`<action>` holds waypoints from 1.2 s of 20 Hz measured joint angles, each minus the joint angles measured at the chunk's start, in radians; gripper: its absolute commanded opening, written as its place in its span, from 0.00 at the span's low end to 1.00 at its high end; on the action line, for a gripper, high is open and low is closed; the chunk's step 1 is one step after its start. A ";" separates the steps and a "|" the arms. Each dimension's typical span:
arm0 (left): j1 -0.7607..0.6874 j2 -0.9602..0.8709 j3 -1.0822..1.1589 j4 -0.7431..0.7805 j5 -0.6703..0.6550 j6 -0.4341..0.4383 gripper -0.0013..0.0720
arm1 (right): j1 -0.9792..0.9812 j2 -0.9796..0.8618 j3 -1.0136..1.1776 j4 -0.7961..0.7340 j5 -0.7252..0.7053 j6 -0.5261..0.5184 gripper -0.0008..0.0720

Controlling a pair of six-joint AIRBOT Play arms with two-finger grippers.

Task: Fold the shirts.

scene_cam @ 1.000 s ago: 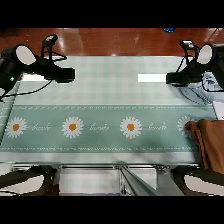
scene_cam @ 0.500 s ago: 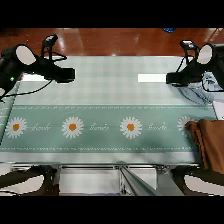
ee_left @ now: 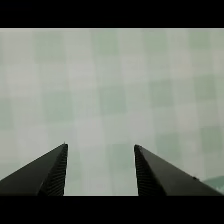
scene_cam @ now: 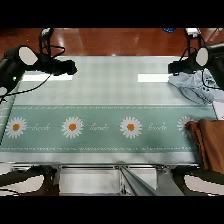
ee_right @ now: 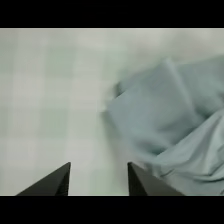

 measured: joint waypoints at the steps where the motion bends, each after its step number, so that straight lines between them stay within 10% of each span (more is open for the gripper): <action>1: 0.003 -0.004 0.000 0.001 0.042 0.000 0.71 | -0.017 -0.010 0.000 -0.088 -0.037 0.049 0.58; 4: 0.013 -0.014 0.000 0.010 0.125 0.000 0.71 | -0.134 -0.057 0.000 -0.237 -0.124 0.226 0.57; 8: 0.017 -0.021 0.000 0.012 0.159 -0.001 0.71 | -0.337 -0.163 0.000 -0.066 -0.169 0.257 0.57; 11: 0.016 -0.033 0.000 0.014 0.166 -0.001 0.71 | -0.434 -0.252 0.000 0.109 -0.135 0.165 0.57; 14: 0.002 -0.066 0.000 0.008 0.166 -0.004 0.71 | -0.472 -0.320 0.001 0.246 -0.093 0.059 0.05; 24: 0.151 0.059 0.106 -0.013 -0.244 0.024 0.71 | -0.490 -0.162 0.324 0.768 0.023 -0.365 0.04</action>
